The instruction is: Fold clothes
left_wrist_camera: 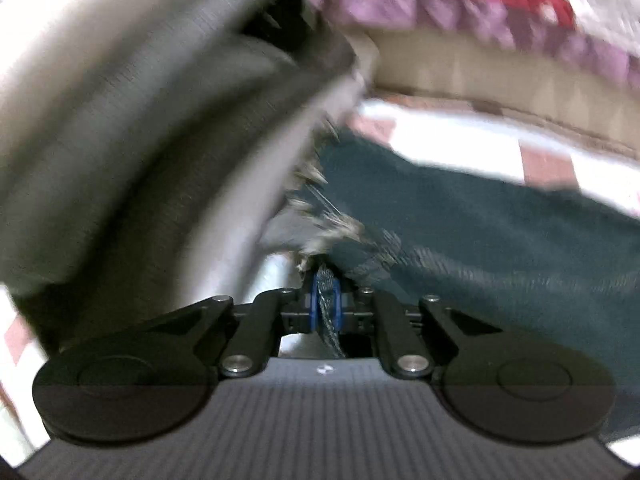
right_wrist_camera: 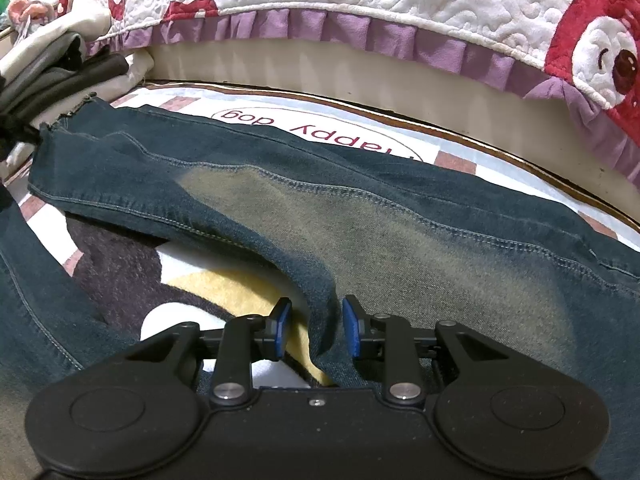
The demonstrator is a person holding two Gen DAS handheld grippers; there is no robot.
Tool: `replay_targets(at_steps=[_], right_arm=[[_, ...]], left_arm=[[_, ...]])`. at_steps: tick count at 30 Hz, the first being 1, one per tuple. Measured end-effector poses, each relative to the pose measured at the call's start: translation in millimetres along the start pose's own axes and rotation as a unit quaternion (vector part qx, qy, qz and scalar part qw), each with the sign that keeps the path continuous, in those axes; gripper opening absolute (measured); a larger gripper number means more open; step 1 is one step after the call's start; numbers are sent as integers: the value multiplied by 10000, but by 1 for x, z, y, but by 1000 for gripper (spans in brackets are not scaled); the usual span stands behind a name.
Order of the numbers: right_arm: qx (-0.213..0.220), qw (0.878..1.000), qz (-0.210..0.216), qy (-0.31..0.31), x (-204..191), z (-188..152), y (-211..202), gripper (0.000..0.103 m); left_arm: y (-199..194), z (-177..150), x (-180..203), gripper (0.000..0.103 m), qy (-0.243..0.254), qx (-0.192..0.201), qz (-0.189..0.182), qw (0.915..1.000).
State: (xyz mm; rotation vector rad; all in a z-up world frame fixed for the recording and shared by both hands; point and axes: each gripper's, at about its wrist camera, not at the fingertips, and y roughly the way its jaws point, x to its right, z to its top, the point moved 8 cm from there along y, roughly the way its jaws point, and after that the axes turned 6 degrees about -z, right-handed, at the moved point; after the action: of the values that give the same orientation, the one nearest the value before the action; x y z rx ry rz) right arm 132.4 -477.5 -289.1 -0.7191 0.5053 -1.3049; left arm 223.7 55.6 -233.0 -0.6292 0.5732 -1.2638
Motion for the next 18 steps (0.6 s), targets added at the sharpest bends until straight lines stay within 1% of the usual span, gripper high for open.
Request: replay_targets(at_steps=[3, 5, 7, 10, 11, 12, 13, 16, 18], right_arm=[[32, 10000, 7, 2, 0, 0, -1, 32], [47, 10000, -25, 25, 2, 1, -1, 32], [50, 10000, -2, 65, 2, 2, -2, 32], [60, 9998, 162, 63, -2, 3, -5, 34], [-23, 9993, 361, -23, -8, 2, -6, 20], [-153, 9987, 470, -139, -13, -1, -4, 16], [-142, 9988, 410, -215, -16, -1, -4, 16], [-82, 9989, 456, -86, -14, 4, -9, 15], [12, 9978, 652, 82, -12, 9, -17, 16]], left_arm=[[-55, 17, -13, 7, 193, 735, 322, 9966], [-75, 14, -26, 7, 78, 819, 490, 9954], [-78, 3, -41, 7, -206, 652, 546, 9962], [-66, -16, -47, 7, -211, 314, 670, 9970], [-63, -20, -47, 7, -193, 230, 703, 9971], [-60, -24, -47, 7, -174, 146, 737, 9970], [-57, -28, -47, 7, -156, 62, 770, 9969], [-48, -39, -48, 7, -100, -189, 870, 9960], [-42, -47, -48, 9, -63, -356, 936, 9950]])
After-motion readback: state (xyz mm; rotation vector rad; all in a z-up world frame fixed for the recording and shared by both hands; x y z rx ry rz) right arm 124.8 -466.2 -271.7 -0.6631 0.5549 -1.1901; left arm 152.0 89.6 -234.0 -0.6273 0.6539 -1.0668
